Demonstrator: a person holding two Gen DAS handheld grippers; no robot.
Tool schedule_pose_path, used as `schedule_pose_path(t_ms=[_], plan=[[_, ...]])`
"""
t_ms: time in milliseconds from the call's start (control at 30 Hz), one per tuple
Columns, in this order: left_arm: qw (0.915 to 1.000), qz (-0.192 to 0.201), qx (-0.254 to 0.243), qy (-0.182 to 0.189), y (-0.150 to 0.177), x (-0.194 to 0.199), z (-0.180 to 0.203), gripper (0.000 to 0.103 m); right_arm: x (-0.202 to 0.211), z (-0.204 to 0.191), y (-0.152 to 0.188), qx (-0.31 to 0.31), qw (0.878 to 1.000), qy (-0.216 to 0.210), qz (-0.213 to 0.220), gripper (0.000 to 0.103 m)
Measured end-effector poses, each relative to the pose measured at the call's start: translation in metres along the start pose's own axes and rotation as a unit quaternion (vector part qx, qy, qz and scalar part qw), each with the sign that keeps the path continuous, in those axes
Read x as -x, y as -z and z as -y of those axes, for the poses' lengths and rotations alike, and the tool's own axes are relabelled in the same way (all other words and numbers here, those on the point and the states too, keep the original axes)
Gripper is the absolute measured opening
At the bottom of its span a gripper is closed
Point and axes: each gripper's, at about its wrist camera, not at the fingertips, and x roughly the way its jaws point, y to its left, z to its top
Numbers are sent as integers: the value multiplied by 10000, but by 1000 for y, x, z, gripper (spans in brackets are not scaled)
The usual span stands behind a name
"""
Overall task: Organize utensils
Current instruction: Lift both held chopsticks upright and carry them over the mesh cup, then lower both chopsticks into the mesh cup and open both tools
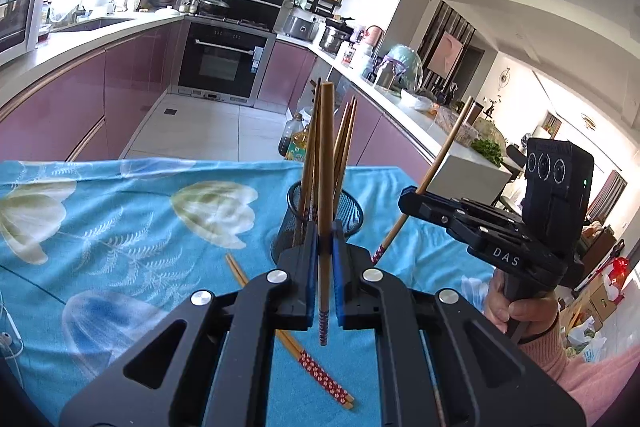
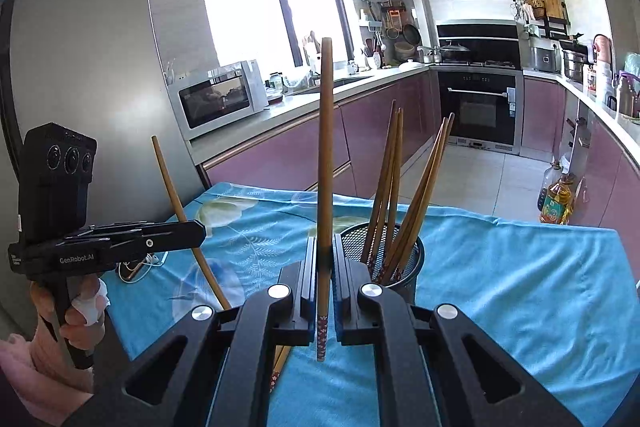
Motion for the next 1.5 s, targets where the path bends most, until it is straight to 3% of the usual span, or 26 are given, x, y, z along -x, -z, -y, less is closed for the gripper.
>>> schedule_pose_path(t_ms=[767, 967, 1500], plan=[[9976, 628, -261, 99, -73, -11, 29, 7, 4, 20, -47, -61, 9983, 195, 538, 6], [9963, 742, -433, -58, -84, -17, 34, 7, -7, 24, -50, -104, 9982, 283, 525, 6], [9964, 219, -731, -380, -73, -67, 37, 7, -37, 28, -37, -178, 9992, 347, 111, 6]])
